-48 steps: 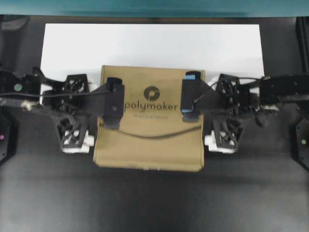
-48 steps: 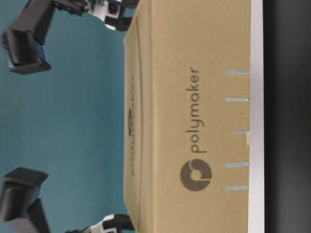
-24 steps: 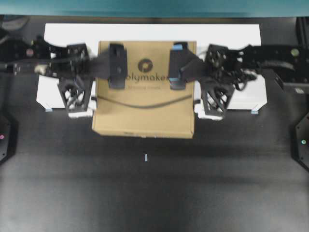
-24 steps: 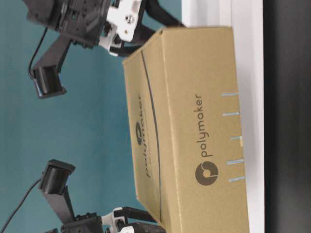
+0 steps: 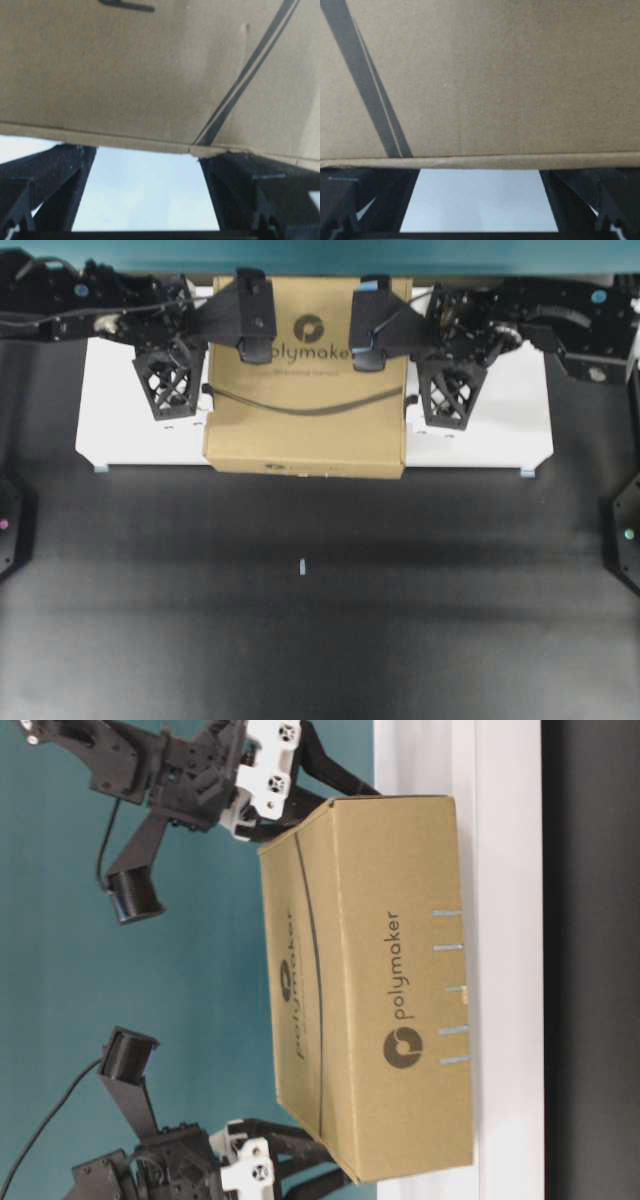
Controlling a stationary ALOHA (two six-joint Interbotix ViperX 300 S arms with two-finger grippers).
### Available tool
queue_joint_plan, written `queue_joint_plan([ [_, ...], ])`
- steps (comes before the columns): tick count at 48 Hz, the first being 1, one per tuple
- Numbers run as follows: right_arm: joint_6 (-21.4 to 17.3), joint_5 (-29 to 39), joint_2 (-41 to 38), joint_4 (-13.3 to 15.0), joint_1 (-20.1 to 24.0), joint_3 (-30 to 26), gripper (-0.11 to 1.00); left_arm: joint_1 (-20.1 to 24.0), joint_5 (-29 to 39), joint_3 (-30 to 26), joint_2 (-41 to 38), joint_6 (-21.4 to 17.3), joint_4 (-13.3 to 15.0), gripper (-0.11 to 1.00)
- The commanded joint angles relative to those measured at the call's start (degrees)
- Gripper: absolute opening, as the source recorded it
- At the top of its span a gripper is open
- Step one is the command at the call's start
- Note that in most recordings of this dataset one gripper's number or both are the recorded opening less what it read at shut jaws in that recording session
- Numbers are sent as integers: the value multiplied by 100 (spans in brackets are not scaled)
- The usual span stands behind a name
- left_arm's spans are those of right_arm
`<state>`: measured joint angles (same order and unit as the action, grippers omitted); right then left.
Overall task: Place the cardboard box on the stand after clamping it between your arms.
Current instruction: 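Lift the clamped box and carry it back onto the white stand, then release the box and withdraw both grippers outward to the sides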
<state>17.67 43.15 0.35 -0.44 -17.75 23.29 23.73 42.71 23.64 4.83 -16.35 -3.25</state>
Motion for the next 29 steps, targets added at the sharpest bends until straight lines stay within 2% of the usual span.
queue_joint_plan([
  [1, 26, -387, -237, -193, 149, -290, 82, -18, -299, -571, -44, 62, 70, 79],
  [13, 308, -703, -457, -193, -132, -202, 82, 229, -422, -360, -176, 26, 70, 79],
  [29, 316, -1002, -264, -193, -615, 299, 82, 431, -729, 387, 88, 35, 70, 79],
])
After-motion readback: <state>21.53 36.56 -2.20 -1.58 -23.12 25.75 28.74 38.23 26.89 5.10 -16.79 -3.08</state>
